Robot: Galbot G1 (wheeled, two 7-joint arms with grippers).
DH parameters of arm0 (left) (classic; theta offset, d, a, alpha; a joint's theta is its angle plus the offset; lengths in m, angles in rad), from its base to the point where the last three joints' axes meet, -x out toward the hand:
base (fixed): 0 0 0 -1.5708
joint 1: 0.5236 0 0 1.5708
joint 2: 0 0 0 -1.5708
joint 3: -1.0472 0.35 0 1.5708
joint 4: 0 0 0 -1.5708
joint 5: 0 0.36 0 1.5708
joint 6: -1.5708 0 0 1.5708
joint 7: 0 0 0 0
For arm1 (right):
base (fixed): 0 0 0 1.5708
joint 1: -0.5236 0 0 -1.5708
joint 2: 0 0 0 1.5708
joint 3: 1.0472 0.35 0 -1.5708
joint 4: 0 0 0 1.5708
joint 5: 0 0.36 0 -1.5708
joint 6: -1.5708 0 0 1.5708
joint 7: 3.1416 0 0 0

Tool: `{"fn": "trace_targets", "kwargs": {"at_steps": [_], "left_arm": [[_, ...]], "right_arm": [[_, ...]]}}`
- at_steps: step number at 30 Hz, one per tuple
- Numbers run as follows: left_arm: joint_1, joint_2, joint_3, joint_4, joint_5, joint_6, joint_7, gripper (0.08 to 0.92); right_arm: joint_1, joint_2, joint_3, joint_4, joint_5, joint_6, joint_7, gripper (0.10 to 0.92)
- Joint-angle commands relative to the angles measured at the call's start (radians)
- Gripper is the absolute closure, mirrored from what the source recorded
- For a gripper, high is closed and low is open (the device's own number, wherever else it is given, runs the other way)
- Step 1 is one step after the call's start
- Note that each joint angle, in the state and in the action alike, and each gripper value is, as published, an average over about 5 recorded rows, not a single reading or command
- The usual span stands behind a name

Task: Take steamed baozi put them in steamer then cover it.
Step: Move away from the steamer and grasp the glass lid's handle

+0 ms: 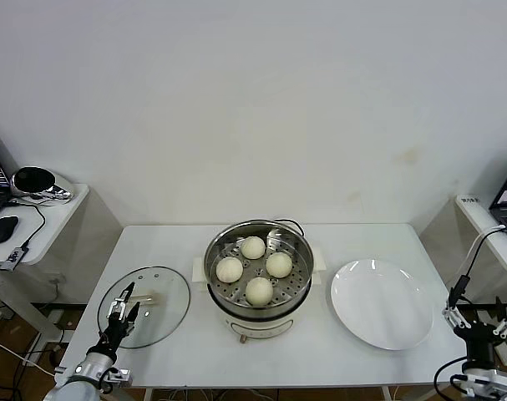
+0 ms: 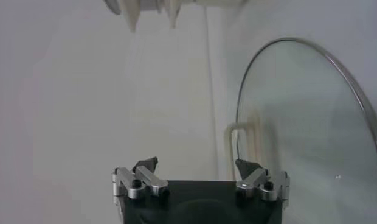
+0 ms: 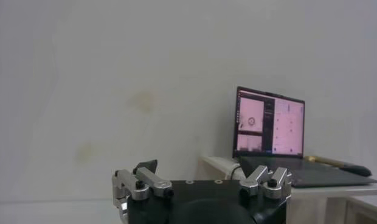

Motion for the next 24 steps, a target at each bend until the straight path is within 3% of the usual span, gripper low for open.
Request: {"fn": "trace_targets", "kwargs": {"at_steps": [1,17,20,24], "left_arm": [[-0.118,0.011,0.057,0.114,0.041,0.0,0.006,0.177],[-0.188,0.014,0.08,0.17,0.016,0.005,0.005,0.177],[-0.195,0.015,0.09,0.187,-0.002,0.006,0.014,0.204],[-0.201,0.015,0.099,0.208,-0.019,0.012,0.023,0.311]], "right_arm": [[-0.011,0.009,0.016,0.004,-0.004,0.003,0.01,0.203],[-0.004,0.017,0.003,-0.021,-0.012,0.007,0.008,0.203],[-0.002,0.018,-0.001,-0.025,-0.014,0.006,0.008,0.203],[-0.001,0.018,-0.004,-0.026,-0.016,0.006,0.006,0.203]]}}
